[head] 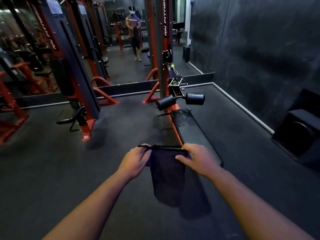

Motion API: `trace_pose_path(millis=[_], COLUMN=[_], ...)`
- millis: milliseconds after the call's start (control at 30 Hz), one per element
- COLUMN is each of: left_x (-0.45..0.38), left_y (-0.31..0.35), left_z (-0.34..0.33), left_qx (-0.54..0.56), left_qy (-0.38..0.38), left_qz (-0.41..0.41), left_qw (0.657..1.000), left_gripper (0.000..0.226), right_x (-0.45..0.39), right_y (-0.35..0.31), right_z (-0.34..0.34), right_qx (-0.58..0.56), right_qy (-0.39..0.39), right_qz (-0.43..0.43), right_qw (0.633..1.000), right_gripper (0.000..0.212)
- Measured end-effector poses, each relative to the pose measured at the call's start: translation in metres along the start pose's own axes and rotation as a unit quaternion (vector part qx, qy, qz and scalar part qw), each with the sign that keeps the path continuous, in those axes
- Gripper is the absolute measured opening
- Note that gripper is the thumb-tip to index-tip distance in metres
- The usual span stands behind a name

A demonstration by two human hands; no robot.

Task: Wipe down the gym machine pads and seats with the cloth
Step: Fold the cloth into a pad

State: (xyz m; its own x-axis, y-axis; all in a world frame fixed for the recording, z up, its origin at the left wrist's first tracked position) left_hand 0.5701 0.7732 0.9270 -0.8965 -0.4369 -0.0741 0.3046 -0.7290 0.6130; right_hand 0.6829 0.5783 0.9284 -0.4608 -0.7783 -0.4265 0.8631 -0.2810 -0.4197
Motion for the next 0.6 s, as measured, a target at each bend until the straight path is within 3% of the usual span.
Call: trace_pose_path(millis=[67,133,233,267,333,433,500,533,600], left_x=[-0.028,-0.055,-0.093,-0.108,-0.129,-0.161,-0.184,-0.197,-0.223], left_y=[0.002,0.006,0.012,0.01,0.005,-0.001,-0.004,-0.006,-0.011], left_z=[0.006,0.009,-0.007,-0.014,-0.034,-0.065,-0.077,-0.08,-0.083], left_qx=[0.099,0.232,0.481,0.518,0.525,0.491,0.507,0.523,0.548], left_qy=[0.012,0.027,-0.019,-0.038,-0.093,-0.162,-0.18,-0.184,-0.197], left_qz=[0.019,0.072,0.103,0.096,0.085,0.084,0.097,0.106,0.129], left_qw=[0.995,0.97,0.871,0.849,0.842,0.852,0.837,0.826,0.802], left_gripper=[0.027,0.028,0.023,0.04,0.063,0.039,0.027,0.026,0.027], right_x=[-0.017,-0.039,-0.081,-0.098,-0.13,-0.165,-0.175,-0.171,-0.153], right_y=[0.019,0.036,0.042,0.046,0.06,0.1,0.129,0.14,0.146], right_z=[0.005,0.014,0.028,0.033,0.042,0.045,0.028,0.012,-0.035], right_qx=[-0.139,-0.258,-0.383,-0.406,-0.42,-0.459,-0.51,-0.526,-0.504], right_qy=[0.052,0.115,0.17,0.187,0.237,0.316,0.315,0.277,0.12], right_qz=[-0.049,-0.092,-0.114,-0.12,-0.15,-0.226,-0.273,-0.296,-0.358], right_qw=[0.988,0.955,0.901,0.886,0.863,0.799,0.753,0.748,0.777], right_gripper=[0.027,0.039,0.046,0.046,0.046,0.047,0.058,0.066,0.066])
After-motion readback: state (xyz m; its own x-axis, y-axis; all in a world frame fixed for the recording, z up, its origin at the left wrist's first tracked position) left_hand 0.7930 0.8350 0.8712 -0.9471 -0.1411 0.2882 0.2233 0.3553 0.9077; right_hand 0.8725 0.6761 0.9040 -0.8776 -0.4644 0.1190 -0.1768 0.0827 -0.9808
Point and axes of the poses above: each hand's wrist, its own x-axis away from the middle knuckle, its own z-axis out of the back of the hand, y = z × x, the point moved 10 cm from there along -x, towards the middle knuckle, and after that the axes turned 9 degrees about z, right-handed, at the moved point
